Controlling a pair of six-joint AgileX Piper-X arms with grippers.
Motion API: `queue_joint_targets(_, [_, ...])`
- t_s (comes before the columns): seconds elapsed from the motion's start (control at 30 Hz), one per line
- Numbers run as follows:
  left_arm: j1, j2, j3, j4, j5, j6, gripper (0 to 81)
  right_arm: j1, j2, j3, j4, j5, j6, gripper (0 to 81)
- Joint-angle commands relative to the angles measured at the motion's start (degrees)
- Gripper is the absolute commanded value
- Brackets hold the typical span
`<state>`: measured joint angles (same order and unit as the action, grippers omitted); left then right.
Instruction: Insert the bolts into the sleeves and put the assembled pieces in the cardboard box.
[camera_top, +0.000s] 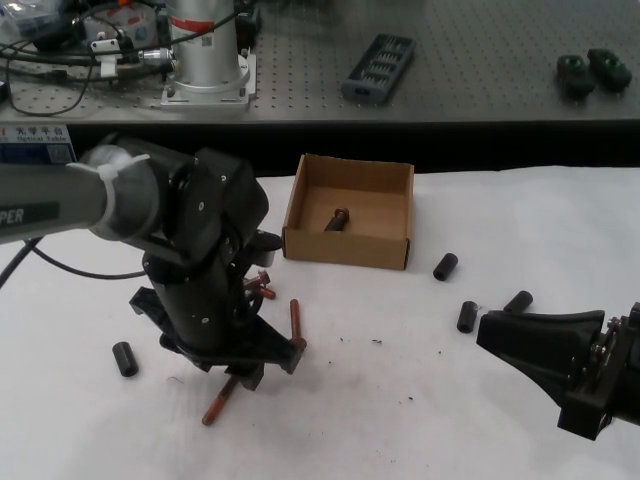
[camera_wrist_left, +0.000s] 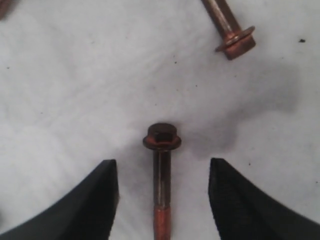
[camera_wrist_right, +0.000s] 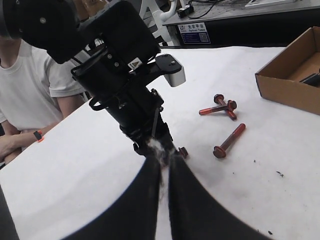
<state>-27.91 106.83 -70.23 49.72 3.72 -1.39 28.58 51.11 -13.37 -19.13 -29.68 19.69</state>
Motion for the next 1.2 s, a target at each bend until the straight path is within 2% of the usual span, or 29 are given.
queue_joint_targets(0.0, [0.07,-0.11,0.59,-0.90,-0.73,0.81,40.0,0.20,-0.46,-0.72,-0.04,-0.89,-0.48,7.1])
queue_joint_targets(0.23, [0.07,-0.11,3.62,-5.13,-0.98,2.82,40.0,0.20,-0.46,-0.72,-0.04,-0.89,-0.48,7.1])
queue_joint_targets(0.33, [0.07,-0.11,3.59,-6.13,-0.45,3.08,37.0,0.20,-0.46,-0.72,-0.04,-0.89,-0.48,7.1])
queue_joint_targets(0.5, [-0.08,-0.11,3.59,-8.88,-0.46,3.08,22.5,0.20,-0.46,-0.72,-0.04,-0.89,-0.48,7.1])
queue_joint_targets(0.67, [-0.08,-0.11,3.69,-9.25,-0.02,3.08,13.7,0.20,-0.46,-0.72,-1.00,-0.87,-0.48,7.1])
queue_joint_targets(0.8, [-0.08,-0.11,3.64,-9.43,5.81,3.08,0.8,0.20,-0.46,-0.72,-1.06,-0.87,-0.48,7.1])
queue_joint_targets(1.17, [-0.08,-1.41,3.64,-9.43,6.37,3.08,0.6,0.20,-0.46,-0.72,-1.06,-0.87,-0.48,7.1])
